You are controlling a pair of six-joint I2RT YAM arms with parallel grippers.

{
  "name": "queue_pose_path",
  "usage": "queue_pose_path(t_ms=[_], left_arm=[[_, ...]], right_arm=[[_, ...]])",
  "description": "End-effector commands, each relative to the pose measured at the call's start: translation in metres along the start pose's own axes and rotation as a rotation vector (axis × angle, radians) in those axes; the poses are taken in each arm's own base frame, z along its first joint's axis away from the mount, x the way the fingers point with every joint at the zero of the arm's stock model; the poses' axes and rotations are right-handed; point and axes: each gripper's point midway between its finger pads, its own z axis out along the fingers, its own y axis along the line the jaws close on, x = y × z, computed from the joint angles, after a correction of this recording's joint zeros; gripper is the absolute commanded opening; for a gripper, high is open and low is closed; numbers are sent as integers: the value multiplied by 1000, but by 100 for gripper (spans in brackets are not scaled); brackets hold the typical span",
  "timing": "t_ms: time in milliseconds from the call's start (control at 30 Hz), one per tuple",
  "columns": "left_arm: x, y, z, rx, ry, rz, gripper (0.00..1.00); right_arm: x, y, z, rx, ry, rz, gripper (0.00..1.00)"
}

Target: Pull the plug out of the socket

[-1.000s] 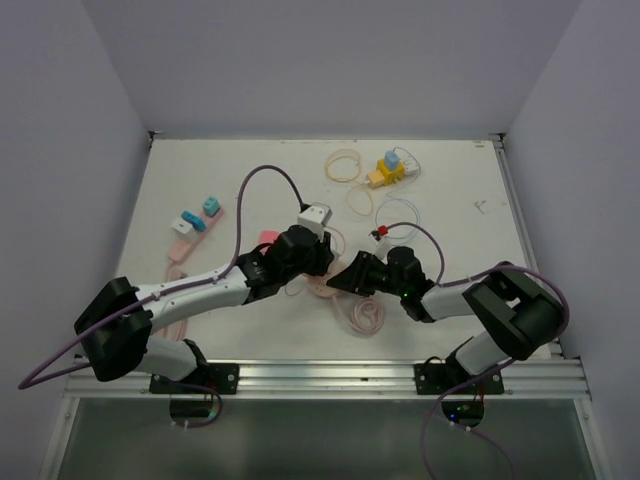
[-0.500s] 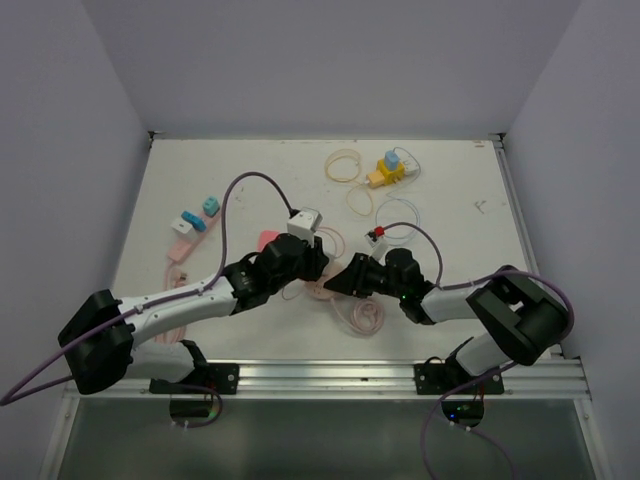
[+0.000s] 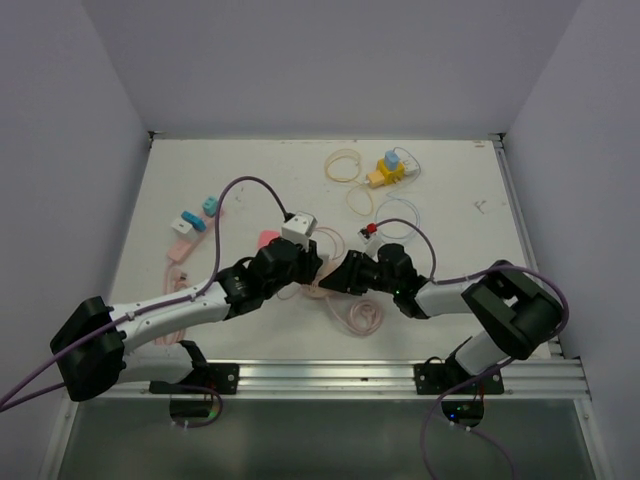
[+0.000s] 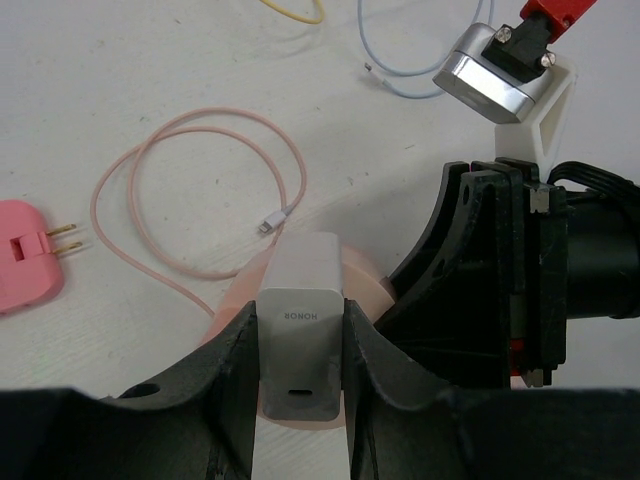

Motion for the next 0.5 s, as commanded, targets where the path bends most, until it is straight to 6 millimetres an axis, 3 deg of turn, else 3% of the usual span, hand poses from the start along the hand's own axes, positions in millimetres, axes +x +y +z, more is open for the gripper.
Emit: queue_pose_path(t_ms=[0,300,333,467], left_arm=[[-103,-13,-30,35,-342,-70,0],[-129,-1,-39,-79,-325,-40,0],[-124,2,-35,-102,-291,-27,0],[-136,5,-32,-109,-239,-33,0]], right_arm=[[36,-108,-21,436,55,126,0],[42,-118,-22,484,94,131,0],[44,-119,-23,486,98,131,0],[44,-117,-20,482,113,125,0]])
